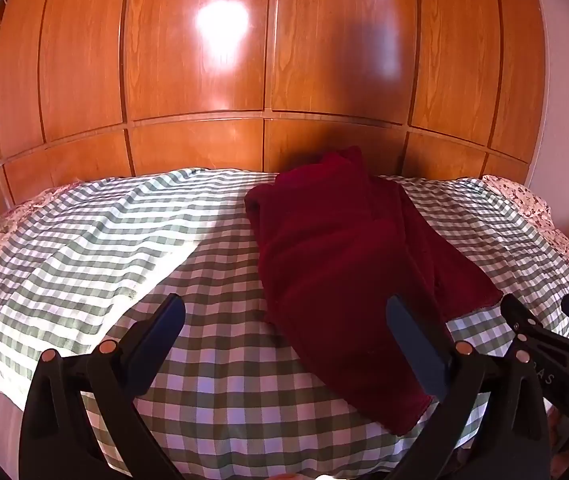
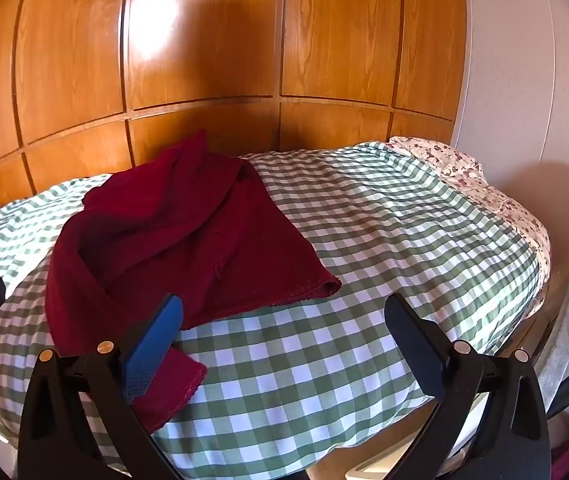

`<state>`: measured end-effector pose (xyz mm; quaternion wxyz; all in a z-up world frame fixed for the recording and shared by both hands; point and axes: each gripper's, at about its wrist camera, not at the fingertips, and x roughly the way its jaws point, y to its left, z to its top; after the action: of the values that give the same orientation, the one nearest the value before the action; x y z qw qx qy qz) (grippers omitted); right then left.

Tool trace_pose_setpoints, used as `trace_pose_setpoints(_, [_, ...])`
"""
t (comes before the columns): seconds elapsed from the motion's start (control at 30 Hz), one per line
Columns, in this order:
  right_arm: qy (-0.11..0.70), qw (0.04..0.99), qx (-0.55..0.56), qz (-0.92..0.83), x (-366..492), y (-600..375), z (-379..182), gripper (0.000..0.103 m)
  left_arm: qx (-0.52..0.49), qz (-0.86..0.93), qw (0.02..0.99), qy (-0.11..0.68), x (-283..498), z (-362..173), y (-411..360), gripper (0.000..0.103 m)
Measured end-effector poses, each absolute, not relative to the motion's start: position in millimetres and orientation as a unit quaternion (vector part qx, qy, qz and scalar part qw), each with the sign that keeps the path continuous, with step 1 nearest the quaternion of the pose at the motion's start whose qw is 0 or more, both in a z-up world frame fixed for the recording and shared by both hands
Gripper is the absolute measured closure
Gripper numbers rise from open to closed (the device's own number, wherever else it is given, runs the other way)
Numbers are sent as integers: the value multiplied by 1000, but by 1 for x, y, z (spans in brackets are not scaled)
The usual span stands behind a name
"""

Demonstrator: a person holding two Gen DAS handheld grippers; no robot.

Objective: Fold small clothes

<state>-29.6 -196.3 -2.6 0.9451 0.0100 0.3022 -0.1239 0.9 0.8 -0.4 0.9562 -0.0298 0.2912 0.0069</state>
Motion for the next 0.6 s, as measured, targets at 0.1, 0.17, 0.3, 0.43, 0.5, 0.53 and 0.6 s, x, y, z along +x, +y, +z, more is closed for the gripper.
trace_pose_setpoints(0.1, [307,943,10,-128,-29,-198,-4,3,-32,8,954,298,3,-1,5,3])
trace_pose_setpoints(0.17, [306,944,12,-126,-30,-198,-3,3,-35,11,953,302,5,-2,10,3])
trace_pose_setpoints(0.3, [310,942,7,-125,-27,-203,5,3,-38,19,949,312,14,-3,21,3])
trace_pose_setpoints(0.43, [303,944,1,-128,-29,-197,2,3,-21,7,955,295,0,-2,-2,3])
trace_pose_setpoints(0.5, [303,944,1,-128,-30,-198,2,3,-21,8,955,295,0,-2,-3,3])
trace_pose_setpoints(0.53, [303,944,0,-129,-30,-196,1,3,-21,8,955,295,0,-2,-3,3])
trace_pose_setpoints(0.6, [303,944,0,-129,-30,-197,1,3,-21,7,955,295,0,-2,-2,3])
